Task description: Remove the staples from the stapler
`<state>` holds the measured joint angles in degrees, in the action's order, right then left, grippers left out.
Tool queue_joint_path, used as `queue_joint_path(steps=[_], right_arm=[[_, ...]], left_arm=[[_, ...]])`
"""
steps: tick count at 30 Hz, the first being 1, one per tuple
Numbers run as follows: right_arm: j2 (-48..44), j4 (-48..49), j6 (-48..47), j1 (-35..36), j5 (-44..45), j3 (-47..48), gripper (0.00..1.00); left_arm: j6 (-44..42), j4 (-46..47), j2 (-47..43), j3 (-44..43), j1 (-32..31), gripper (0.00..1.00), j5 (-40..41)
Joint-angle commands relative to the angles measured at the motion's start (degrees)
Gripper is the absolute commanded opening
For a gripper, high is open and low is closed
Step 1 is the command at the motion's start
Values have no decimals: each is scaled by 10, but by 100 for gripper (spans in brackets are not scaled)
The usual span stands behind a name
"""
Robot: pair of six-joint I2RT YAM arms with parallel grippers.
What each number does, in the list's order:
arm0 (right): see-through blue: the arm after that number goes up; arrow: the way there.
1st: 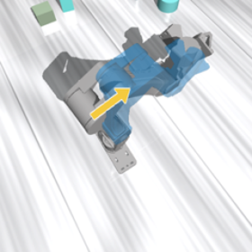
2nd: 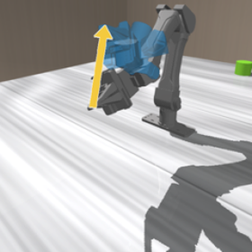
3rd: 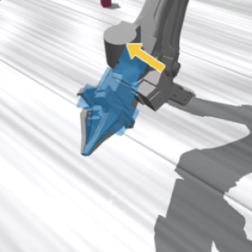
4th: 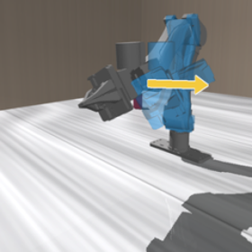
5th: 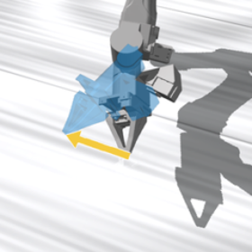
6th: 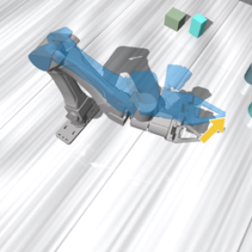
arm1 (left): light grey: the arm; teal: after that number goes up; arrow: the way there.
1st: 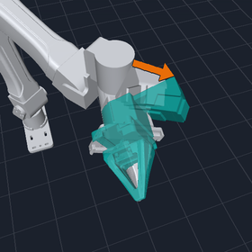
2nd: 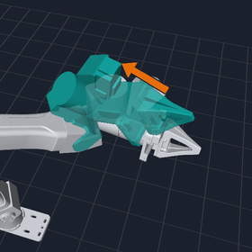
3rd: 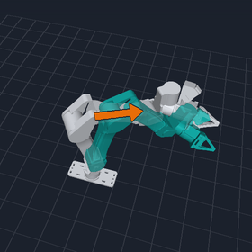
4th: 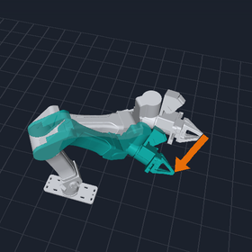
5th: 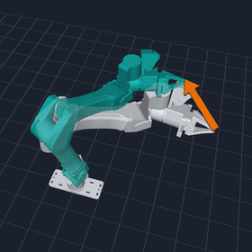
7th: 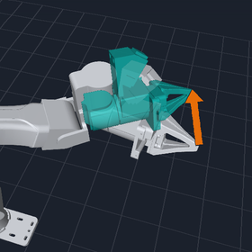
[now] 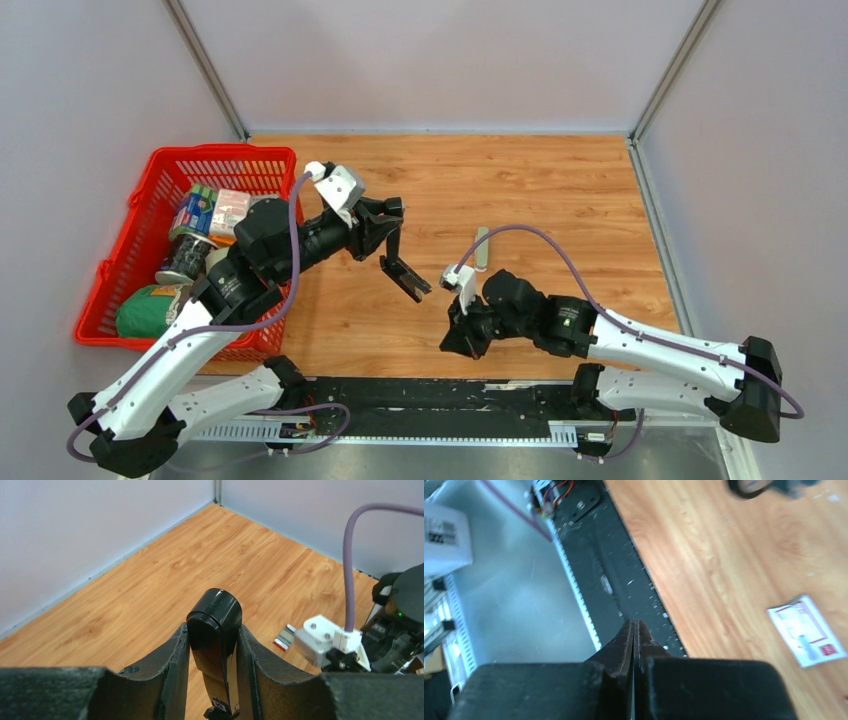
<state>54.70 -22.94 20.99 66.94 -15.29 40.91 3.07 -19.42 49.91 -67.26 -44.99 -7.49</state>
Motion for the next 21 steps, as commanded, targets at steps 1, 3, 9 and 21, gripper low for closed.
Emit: queue_joint_path(steps=[1, 3, 9, 21], right_arm=[[17, -53, -33, -40, 79, 68, 0], [30, -58, -32, -63, 99, 90, 0], [84, -37, -15, -135, 118, 134, 0], [206, 168, 34, -153, 143, 158, 0]], left_arm=[[-6, 28, -20, 2, -1, 0, 46], [-6, 25, -22, 6, -1, 0, 60], [11, 17, -32, 19, -2, 0, 107], [53, 18, -36, 42, -2, 0, 176]])
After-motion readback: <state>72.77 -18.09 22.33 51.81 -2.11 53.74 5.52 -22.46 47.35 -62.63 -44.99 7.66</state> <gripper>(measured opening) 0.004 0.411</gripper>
